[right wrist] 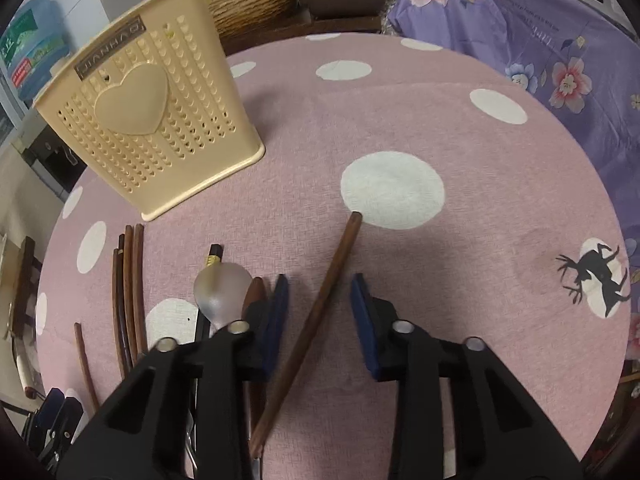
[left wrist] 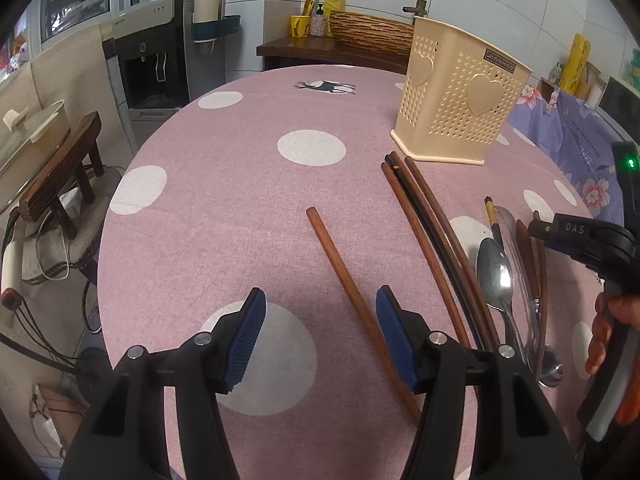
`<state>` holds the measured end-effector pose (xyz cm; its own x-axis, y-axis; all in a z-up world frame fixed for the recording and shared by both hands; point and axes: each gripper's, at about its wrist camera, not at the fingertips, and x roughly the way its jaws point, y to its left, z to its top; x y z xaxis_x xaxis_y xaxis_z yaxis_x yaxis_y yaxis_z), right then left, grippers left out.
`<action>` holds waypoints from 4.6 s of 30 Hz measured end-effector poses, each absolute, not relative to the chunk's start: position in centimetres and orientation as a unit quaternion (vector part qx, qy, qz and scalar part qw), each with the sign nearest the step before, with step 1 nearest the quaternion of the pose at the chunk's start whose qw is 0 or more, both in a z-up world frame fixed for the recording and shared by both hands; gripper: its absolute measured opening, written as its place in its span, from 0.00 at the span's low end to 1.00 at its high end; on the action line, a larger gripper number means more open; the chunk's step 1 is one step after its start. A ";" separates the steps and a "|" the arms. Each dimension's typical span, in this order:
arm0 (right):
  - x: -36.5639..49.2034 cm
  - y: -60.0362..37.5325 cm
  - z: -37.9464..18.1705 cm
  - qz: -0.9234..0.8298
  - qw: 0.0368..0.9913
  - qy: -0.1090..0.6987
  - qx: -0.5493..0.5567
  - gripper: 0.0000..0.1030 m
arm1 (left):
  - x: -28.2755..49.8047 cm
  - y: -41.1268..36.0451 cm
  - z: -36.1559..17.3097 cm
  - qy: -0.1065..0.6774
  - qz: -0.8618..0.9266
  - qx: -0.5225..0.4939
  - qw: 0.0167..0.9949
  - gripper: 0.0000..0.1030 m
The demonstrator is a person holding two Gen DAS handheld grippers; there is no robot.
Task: Organize utensils
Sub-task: 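Close the right gripper on a loose wooden chopstick while the left gripper grasps another chopstick, then lift both held chopsticks upright and carry them toward the beige utensil holder, then lower both chopsticks into the beige holder and open both grippers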
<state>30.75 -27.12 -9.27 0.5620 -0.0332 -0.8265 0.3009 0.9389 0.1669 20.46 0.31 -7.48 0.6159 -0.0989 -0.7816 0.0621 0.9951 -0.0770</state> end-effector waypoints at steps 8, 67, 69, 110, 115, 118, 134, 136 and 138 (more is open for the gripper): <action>32.1 -29.3 -9.0 -0.038 0.845 0.492 0.206 0.11 | 20.1 0.6 -7.6 0.440 -0.050 -0.026 0.896 0.56; 32.0 -29.6 -9.5 -0.026 0.888 0.455 0.054 0.08 | 26.9 -3.0 -8.6 0.476 0.000 -0.001 0.879 0.08; 31.8 -29.7 -9.1 -0.021 0.893 0.446 0.059 0.08 | 27.3 -2.9 -8.4 0.478 -0.004 -0.006 0.879 0.08; 30.7 -28.3 23.7 0.029 0.985 0.152 0.071 0.07 | 27.1 -4.6 23.3 0.184 -0.111 -0.052 0.975 0.08; 34.1 -27.7 25.6 0.022 0.988 0.126 0.088 0.07 | 30.1 -6.9 24.0 0.172 -0.101 -0.049 0.979 0.08; 36.3 -27.6 23.1 0.016 0.986 0.135 0.093 0.07 | 32.0 -7.7 21.7 0.179 -0.093 -0.048 0.978 0.08; 41.1 -29.6 10.7 0.009 0.962 0.235 0.137 0.07 | 37.3 -7.7 9.5 0.292 -0.088 -0.075 0.949 0.08; 41.0 -29.6 10.6 0.012 0.963 0.232 0.136 0.07 | 37.6 -7.6 8.9 0.301 -0.091 -0.079 0.946 0.08; 40.9 -29.5 10.7 0.014 0.963 0.231 0.136 0.07 | 37.7 -7.7 8.5 0.310 -0.093 -0.081 0.943 0.08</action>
